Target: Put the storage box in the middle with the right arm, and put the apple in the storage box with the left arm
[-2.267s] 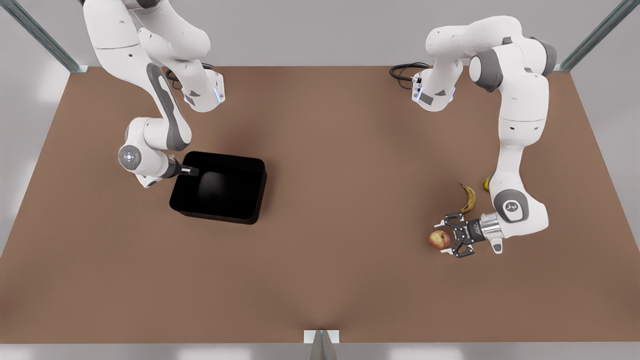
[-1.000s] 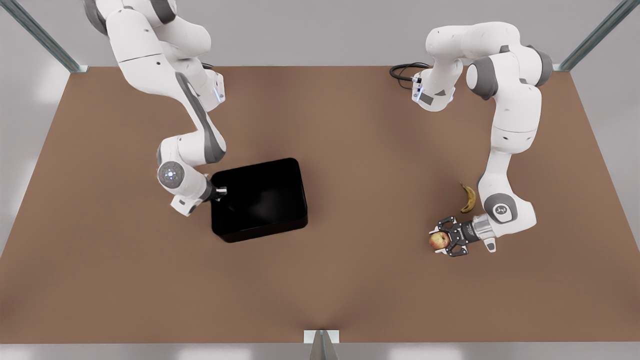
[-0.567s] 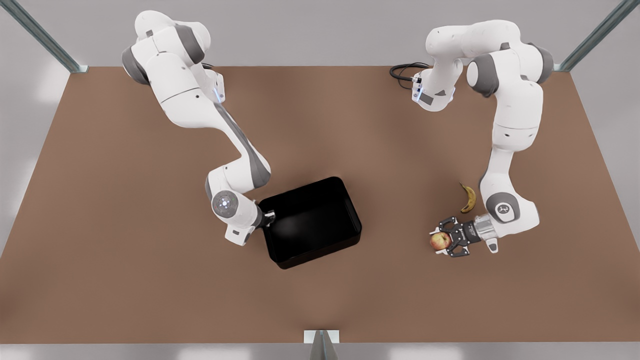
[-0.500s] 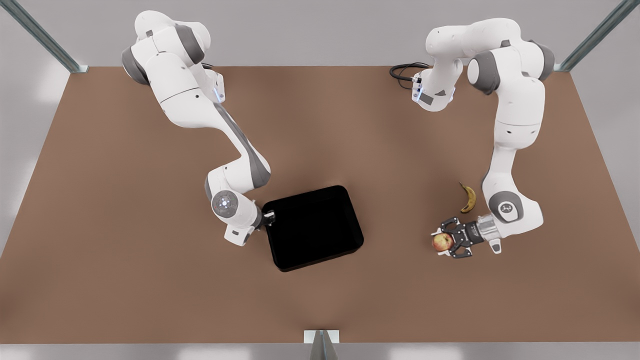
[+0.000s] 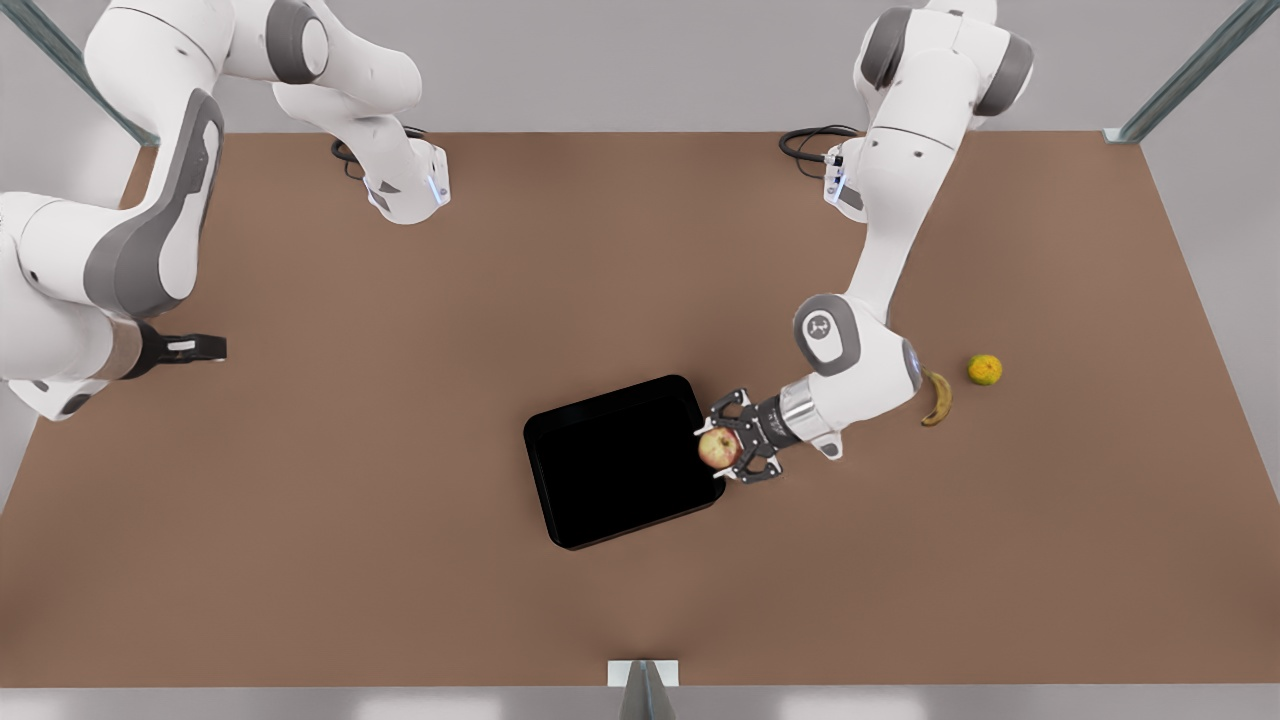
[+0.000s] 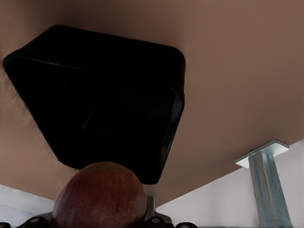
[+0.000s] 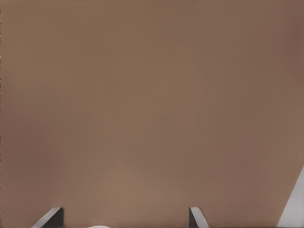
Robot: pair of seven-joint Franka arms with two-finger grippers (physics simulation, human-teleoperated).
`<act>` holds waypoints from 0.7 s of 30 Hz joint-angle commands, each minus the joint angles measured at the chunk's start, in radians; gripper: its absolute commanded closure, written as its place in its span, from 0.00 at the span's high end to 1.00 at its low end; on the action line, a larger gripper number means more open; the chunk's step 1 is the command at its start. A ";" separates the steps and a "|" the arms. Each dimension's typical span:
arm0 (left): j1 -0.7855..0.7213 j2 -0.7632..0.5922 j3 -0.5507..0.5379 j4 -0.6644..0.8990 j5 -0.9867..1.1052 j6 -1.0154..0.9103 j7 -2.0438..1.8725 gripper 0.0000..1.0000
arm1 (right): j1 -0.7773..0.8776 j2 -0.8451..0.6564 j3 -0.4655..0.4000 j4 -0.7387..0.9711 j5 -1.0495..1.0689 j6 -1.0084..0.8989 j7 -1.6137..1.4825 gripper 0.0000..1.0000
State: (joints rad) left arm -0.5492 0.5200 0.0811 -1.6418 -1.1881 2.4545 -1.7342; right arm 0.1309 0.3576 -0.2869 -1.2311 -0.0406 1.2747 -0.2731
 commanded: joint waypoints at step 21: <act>0.002 -0.052 0.621 0.191 0.354 -0.325 0.323 1.00 | 0.095 0.034 0.063 -0.028 0.056 -0.002 0.172 1.00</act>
State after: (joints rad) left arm -0.5009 0.4606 0.7116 -1.4466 -0.8748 2.0872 -1.3471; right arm 0.2255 0.3912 -0.2239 -1.2568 0.0153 1.2732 -0.1012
